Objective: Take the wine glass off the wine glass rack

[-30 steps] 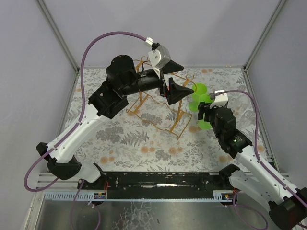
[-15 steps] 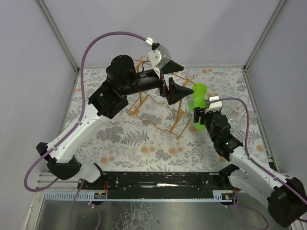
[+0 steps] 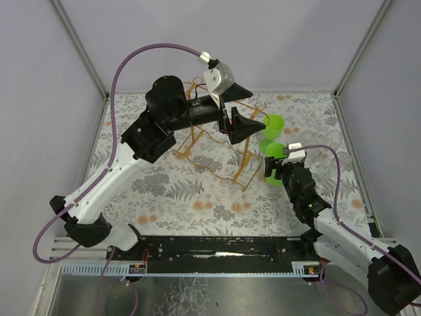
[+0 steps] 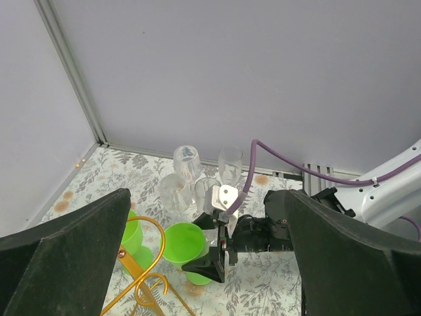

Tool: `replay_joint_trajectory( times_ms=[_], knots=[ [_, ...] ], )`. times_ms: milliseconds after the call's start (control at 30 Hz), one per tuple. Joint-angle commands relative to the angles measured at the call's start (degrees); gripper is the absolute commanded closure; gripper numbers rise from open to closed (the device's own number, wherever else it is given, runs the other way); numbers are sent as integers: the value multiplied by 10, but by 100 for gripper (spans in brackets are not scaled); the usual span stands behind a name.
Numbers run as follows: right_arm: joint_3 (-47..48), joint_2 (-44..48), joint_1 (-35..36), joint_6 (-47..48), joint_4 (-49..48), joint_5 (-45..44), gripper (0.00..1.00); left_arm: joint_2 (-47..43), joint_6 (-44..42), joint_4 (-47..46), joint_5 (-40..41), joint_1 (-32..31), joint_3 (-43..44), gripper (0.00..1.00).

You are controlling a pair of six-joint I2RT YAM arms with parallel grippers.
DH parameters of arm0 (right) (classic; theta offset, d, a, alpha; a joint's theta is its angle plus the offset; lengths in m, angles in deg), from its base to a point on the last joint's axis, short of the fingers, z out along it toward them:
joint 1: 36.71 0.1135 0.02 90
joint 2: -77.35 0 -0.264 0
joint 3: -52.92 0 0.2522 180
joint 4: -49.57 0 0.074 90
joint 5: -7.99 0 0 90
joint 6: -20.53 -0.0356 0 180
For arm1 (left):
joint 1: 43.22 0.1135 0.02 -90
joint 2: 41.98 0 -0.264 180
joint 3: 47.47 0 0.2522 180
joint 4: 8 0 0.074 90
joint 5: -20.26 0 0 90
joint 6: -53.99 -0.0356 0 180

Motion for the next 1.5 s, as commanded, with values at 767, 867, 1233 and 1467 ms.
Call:
replay_joint_trajectory(
  times_ms=[767,867,1233,1467],
  knots=[
    [55,129,5,-27,99,11,1,-11,9,5,-16,4,4,0],
    [79,148,4,-39,148,34,1,-14,11,0,-12,4,-6,0],
    [163,166,4,-114,322,20,1,-59,26,-18,5,5,-97,0],
    [204,173,4,-139,383,-29,1,-104,20,-3,42,4,-166,0]
  ],
)
